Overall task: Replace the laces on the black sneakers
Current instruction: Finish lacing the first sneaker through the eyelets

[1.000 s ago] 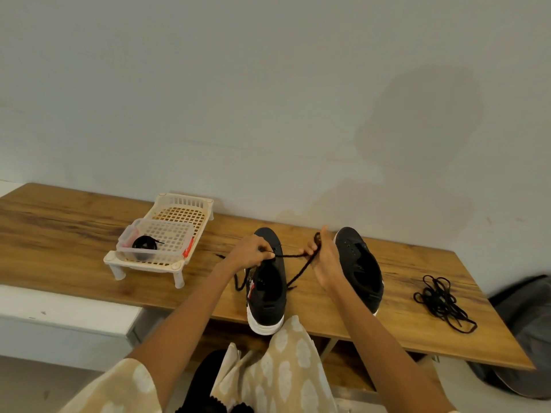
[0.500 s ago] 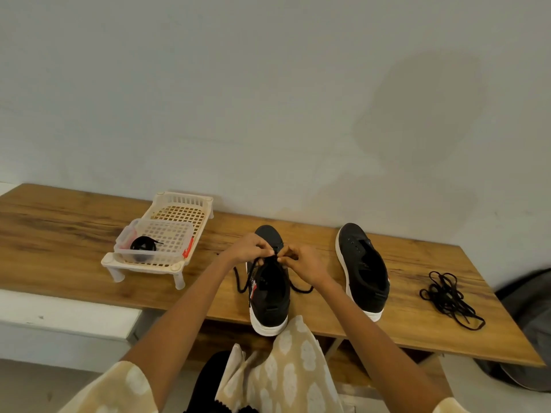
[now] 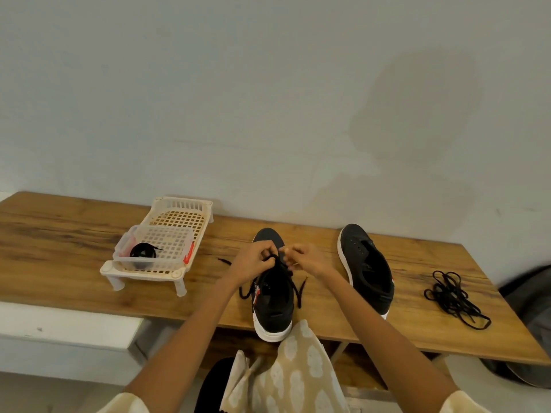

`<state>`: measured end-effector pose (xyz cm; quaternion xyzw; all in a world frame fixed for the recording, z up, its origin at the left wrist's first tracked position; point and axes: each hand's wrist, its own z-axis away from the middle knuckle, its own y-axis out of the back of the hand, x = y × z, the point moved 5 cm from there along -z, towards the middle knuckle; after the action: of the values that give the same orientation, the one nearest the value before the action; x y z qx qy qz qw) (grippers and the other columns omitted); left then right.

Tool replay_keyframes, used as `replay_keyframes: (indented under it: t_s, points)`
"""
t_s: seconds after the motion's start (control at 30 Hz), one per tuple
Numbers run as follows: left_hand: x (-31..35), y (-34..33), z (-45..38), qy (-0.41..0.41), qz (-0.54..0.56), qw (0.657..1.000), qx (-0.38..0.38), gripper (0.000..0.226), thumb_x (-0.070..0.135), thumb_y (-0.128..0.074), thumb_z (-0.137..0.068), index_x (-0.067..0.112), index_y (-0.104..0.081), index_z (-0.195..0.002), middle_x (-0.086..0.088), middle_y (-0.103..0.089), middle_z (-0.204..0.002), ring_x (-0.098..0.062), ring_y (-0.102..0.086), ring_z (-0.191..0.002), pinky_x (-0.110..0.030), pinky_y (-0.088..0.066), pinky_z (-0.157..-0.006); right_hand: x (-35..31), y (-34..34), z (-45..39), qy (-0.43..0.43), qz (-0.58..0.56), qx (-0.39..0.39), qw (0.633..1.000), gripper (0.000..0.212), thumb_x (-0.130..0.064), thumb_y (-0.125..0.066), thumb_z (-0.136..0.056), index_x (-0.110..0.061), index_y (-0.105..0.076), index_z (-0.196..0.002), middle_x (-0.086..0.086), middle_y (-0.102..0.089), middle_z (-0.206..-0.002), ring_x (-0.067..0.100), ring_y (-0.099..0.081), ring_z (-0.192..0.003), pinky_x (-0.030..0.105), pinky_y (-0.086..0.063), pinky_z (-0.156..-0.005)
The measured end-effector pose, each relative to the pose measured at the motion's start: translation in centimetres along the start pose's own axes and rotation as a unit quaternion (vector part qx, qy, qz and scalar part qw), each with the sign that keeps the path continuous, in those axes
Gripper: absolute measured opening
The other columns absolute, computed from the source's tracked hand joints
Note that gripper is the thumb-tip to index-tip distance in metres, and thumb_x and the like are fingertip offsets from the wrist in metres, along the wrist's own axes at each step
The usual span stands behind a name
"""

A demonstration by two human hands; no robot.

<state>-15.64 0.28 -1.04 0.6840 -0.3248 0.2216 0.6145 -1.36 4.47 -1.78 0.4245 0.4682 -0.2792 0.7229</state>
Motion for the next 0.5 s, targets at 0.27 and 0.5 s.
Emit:
replay_keyframes:
  t_s: [0.27, 0.5]
  points:
    - [-0.8, -0.6, 0.9, 0.033, 0.076, 0.992, 0.096, 0.012, 0.006, -0.065, -0.082, 0.014, -0.07, -0.088, 0.016, -0.058, -0.072, 0.004, -0.054, -0.066, -0.008, -0.039, -0.061, 0.2, -0.4, -0.8, 0.007, 0.078, -0.085, 0.993, 0.02, -0.021, -0.056, -0.095, -0.009, -0.065, -0.108, 0.002, -0.062, -0.089, 0.007, -0.057, -0.078, 0.018, -0.048, -0.067]
    - [-2.0, -0.8, 0.1, 0.104, 0.145, 0.984, 0.029, 0.019, 0.015, -0.068, -0.085, 0.018, -0.071, -0.104, 0.008, -0.066, -0.086, 0.0, -0.057, -0.067, -0.009, -0.043, -0.058, 0.7, 0.4, -2.0, 0.0, -0.02, 0.055, 0.998, 0.011, -0.019, -0.048, -0.099, -0.011, -0.055, -0.102, -0.002, -0.057, -0.087, 0.007, -0.058, -0.075, 0.02, -0.051, -0.066]
